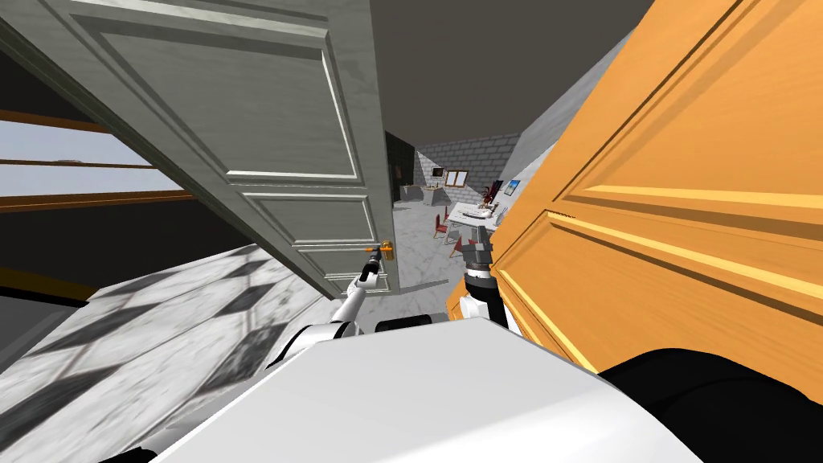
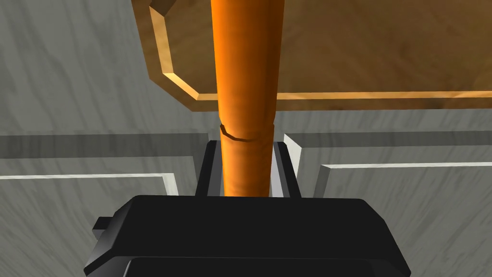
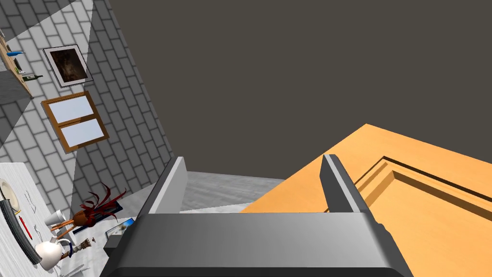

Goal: Push the door open

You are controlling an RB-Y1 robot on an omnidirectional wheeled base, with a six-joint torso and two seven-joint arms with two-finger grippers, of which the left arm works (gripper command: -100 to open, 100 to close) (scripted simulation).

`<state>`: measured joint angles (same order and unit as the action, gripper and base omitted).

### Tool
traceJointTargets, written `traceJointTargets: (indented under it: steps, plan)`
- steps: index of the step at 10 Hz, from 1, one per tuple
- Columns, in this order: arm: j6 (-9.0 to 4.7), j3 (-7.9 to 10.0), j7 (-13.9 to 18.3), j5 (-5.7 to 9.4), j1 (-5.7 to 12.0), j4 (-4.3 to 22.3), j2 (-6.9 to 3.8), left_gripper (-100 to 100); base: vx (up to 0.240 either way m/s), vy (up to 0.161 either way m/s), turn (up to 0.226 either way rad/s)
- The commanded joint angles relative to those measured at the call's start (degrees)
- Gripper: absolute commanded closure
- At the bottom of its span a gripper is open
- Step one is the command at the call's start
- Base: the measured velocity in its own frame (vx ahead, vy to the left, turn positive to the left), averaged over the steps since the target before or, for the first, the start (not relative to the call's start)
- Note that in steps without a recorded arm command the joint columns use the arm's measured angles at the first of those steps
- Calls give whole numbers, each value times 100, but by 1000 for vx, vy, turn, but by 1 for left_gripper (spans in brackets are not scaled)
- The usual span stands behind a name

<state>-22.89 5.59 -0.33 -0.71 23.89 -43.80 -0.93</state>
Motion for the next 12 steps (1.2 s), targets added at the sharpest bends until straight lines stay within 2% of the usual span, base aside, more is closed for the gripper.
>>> traceJointTargets:
  steps: [1, 3, 6, 7, 9, 12]
  plan:
    - [-161, 118, -79, 63, 176, 237, -105, 100, 74, -11, 2]
    - [-192, 264, -380, 274, 211, 268, -129, 100, 112, -8, 18]
    - [-218, 384, -626, 446, 240, 294, -93, 100, 125, -26, 30]
    - [-235, 462, -788, 559, 258, 310, -44, 100, 138, -26, 20]
    - [-250, 536, -941, 666, 276, 326, 23, 100, 115, -43, 31]
    - [-287, 706, -1291, 911, 317, 362, 273, 100, 124, -92, 53]
